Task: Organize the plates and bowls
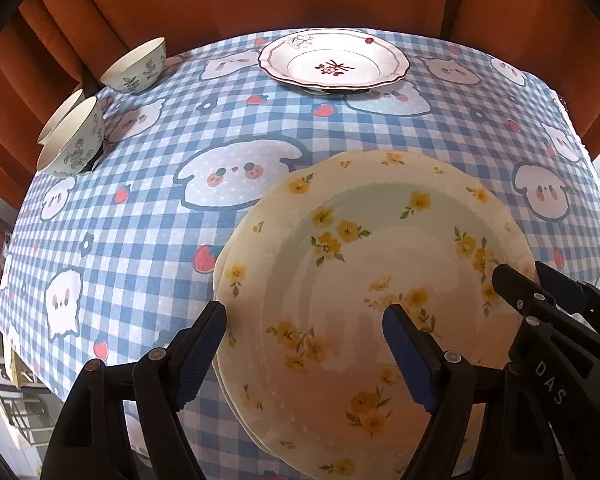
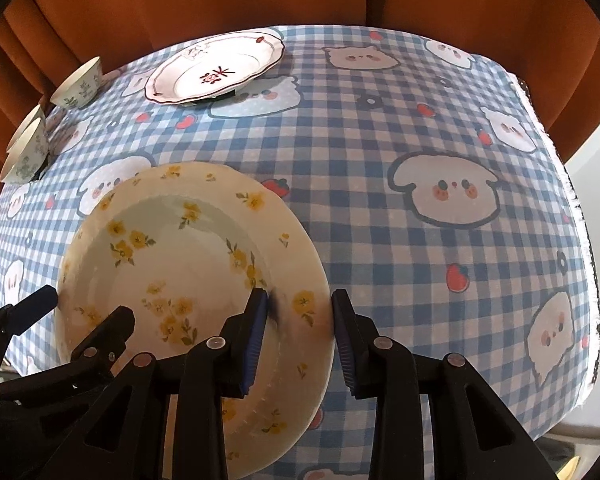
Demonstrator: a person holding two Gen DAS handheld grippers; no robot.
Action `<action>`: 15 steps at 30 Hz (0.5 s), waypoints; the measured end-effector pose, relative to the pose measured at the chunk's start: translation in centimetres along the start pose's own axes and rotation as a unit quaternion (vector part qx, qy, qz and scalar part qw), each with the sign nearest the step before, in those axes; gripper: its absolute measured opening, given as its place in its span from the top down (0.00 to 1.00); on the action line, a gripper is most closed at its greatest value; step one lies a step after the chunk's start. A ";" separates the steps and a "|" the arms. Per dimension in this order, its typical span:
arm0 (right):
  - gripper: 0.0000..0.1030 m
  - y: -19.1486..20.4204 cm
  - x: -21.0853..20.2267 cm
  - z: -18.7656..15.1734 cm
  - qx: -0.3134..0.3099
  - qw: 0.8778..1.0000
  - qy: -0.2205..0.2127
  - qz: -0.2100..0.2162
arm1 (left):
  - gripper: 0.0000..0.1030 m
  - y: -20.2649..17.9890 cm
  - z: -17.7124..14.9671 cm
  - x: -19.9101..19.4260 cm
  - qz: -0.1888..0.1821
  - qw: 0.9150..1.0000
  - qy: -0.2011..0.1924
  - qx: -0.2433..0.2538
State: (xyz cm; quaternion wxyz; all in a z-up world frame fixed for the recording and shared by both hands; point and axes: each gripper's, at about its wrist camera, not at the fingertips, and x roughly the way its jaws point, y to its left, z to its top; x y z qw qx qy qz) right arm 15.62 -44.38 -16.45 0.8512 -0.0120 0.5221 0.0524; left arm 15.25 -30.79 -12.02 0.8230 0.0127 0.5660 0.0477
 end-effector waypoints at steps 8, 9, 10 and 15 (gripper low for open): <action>0.60 0.6 0.0 0.1 0.021 0.999 0.004 -0.026 | 0.19 0.8 0.4 0.2 -0.026 0.999 -0.004 0.027; 0.60 0.6 -0.1 0.1 0.032 0.999 0.009 -0.031 | 0.19 1.0 0.4 0.2 -0.030 0.999 -0.003 0.027; 0.58 0.6 -0.2 0.2 0.037 0.999 0.011 -0.033 | 0.19 1.2 0.5 0.1 -0.035 0.999 -0.003 0.027; 0.41 1.6 -2.3 0.3 0.053 0.998 -0.007 -0.026 | 0.19 2.9 0.7 -0.9 -0.048 0.998 -0.010 0.040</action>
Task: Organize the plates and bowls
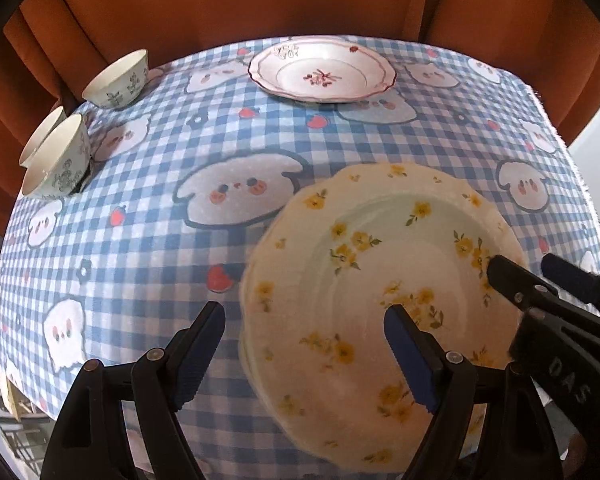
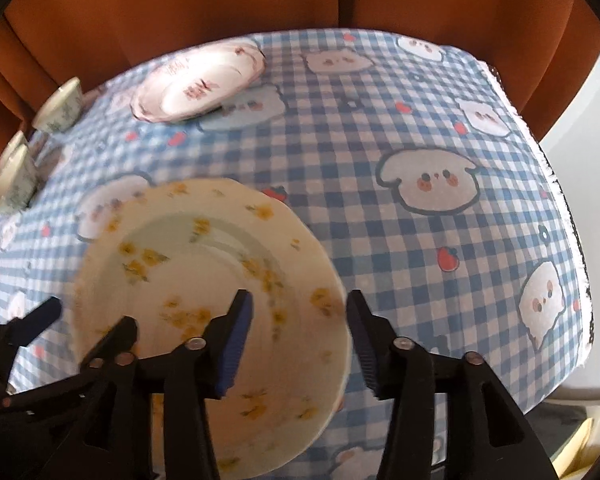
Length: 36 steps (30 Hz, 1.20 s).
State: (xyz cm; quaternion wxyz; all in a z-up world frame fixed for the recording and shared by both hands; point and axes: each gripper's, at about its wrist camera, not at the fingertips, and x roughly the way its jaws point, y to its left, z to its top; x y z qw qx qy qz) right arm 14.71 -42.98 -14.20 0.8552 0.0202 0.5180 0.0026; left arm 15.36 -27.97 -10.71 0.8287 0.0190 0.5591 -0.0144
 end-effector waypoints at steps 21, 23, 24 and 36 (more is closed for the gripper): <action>0.30 7.2 -5.8 6.4 -0.029 0.994 -0.104 -0.023 | 0.19 5.7 7.3 -4.0 -0.008 0.995 -0.096 0.010; 0.30 7.3 -5.5 7.6 -0.031 0.993 -0.109 -0.025 | 0.19 5.8 8.7 -3.3 0.000 0.995 -0.103 0.008; 0.30 7.3 -5.2 8.2 -0.032 0.993 -0.110 -0.024 | 0.19 5.8 9.1 -3.2 0.001 0.994 -0.106 0.006; 0.30 6.3 1.5 16.9 -0.021 0.995 -0.096 0.017 | 0.20 5.5 17.1 3.0 0.032 0.994 -0.104 -0.022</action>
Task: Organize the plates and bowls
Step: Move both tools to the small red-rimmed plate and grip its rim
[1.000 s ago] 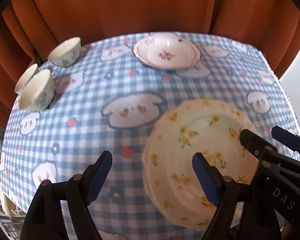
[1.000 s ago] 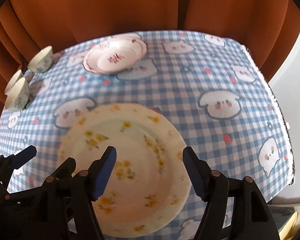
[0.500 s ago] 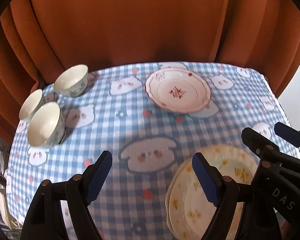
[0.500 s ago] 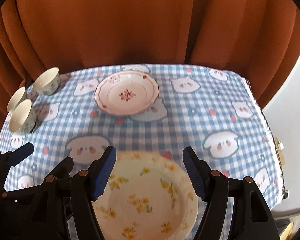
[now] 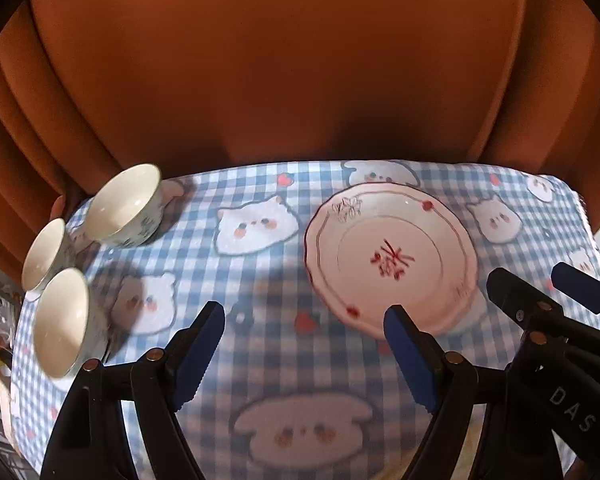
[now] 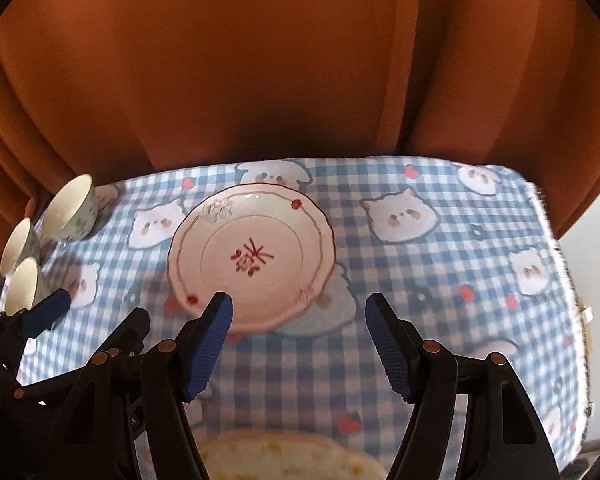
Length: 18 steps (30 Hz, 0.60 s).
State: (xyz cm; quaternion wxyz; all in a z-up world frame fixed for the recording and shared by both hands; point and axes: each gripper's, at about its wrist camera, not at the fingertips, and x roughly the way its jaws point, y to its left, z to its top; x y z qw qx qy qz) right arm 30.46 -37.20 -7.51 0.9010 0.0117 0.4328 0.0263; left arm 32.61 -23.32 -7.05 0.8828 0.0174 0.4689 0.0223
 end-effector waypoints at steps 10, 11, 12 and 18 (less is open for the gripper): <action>0.30 -0.7 8.0 3.5 0.003 1.000 0.018 0.001 | 0.29 -0.4 2.6 7.6 0.007 0.999 0.029 -0.025; 0.31 -0.8 8.5 3.6 0.003 1.000 0.020 0.000 | 0.30 -0.4 2.6 8.1 0.006 0.999 0.031 -0.026; 0.32 -0.8 9.2 3.7 0.004 1.000 0.022 0.000 | 0.30 -0.6 2.6 8.6 0.006 0.999 0.034 -0.025; 0.44 -1.0 12.1 4.0 0.005 0.999 0.035 -0.006 | 0.36 -1.5 3.0 11.1 -0.004 0.998 0.050 -0.024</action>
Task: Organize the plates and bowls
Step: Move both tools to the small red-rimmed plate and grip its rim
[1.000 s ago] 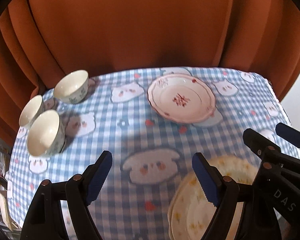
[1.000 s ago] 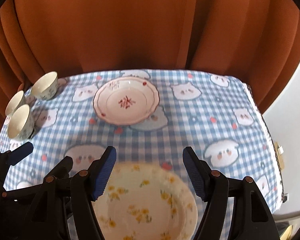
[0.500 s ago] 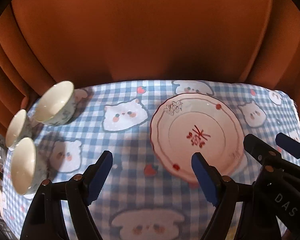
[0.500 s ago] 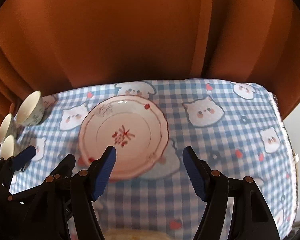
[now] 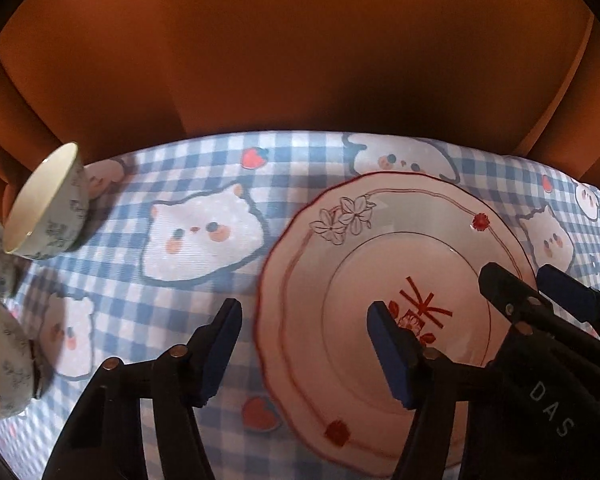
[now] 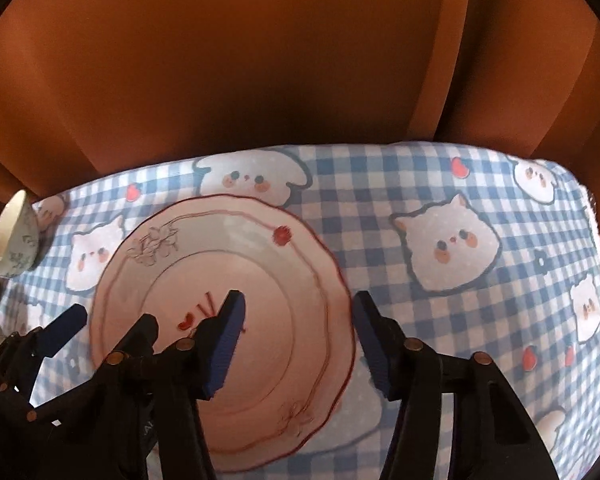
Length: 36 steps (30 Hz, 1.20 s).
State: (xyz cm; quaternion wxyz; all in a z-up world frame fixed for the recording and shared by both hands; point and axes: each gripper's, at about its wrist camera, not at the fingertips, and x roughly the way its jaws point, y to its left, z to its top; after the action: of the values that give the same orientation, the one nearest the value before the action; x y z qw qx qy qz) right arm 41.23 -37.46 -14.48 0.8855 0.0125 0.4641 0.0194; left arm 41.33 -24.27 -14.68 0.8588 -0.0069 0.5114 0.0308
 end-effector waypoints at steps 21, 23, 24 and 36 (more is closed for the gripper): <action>0.47 0.8 -1.0 -3.7 0.002 0.999 0.029 0.014 | 0.43 0.7 -3.0 -1.6 0.003 0.999 0.033 -0.002; 0.47 1.1 -1.4 -4.3 0.000 0.999 0.031 0.016 | 0.43 1.0 -3.7 -1.9 0.003 0.999 0.035 -0.003; 0.47 1.2 -1.7 -4.7 -0.001 0.999 0.033 0.017 | 0.43 1.1 -3.9 -2.1 0.003 0.999 0.035 -0.003; 0.50 1.6 -1.0 -4.8 -0.014 0.999 0.039 0.024 | 0.42 1.4 -3.9 -1.9 0.008 1.000 0.022 0.000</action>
State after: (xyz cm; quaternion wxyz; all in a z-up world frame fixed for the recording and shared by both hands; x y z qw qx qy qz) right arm 36.73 -35.89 -16.34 0.8662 0.0103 0.4973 0.0481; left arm 36.92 -23.12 -14.83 0.8470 -0.0033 0.5303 0.0379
